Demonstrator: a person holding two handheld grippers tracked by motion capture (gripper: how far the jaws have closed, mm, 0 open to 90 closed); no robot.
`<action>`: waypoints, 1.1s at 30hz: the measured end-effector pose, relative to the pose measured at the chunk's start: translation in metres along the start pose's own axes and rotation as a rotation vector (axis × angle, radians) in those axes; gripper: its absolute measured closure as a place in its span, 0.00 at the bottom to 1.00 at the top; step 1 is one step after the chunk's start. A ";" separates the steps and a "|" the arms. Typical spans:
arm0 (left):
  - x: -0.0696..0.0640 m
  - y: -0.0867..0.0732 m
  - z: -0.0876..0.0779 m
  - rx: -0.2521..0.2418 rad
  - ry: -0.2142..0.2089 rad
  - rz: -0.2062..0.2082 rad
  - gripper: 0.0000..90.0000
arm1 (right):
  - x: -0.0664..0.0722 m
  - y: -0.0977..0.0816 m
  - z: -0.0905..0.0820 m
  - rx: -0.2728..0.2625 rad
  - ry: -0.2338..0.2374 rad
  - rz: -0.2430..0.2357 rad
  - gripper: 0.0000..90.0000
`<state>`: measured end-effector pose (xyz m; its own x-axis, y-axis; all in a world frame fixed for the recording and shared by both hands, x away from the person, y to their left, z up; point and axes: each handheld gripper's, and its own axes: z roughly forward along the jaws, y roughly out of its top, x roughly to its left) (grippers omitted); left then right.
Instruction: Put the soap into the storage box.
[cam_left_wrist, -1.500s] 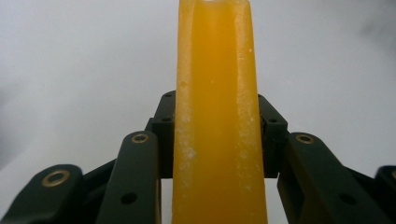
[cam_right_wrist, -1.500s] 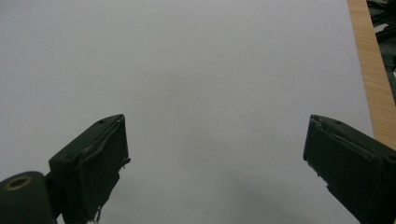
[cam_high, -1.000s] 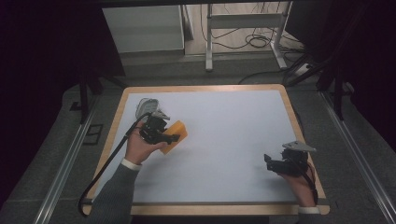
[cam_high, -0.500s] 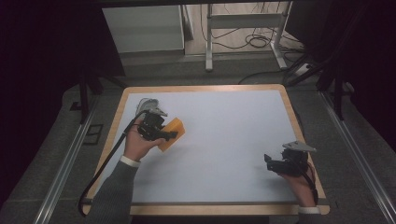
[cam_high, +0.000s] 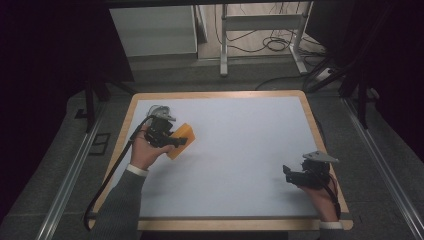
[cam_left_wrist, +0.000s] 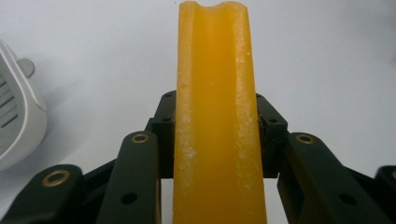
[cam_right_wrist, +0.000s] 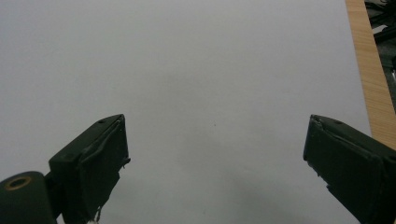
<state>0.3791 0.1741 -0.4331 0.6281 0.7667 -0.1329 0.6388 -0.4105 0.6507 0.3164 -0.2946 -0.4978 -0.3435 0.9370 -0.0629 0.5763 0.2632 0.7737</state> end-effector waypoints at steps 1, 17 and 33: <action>0.001 0.000 0.000 0.001 0.001 -0.001 0.68 | 0.000 0.000 0.000 0.000 0.000 0.001 0.08; 0.016 0.007 -0.008 -0.017 0.020 -0.033 0.68 | -0.001 0.000 0.000 0.000 -0.005 0.002 0.08; 0.041 0.018 -0.013 -0.039 0.042 -0.089 0.68 | 0.000 -0.001 0.001 0.004 -0.006 0.000 0.08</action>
<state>0.4102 0.2044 -0.4169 0.5497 0.8199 -0.1603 0.6731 -0.3210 0.6662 0.3170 -0.2949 -0.4989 -0.3392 0.9384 -0.0663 0.5791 0.2638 0.7714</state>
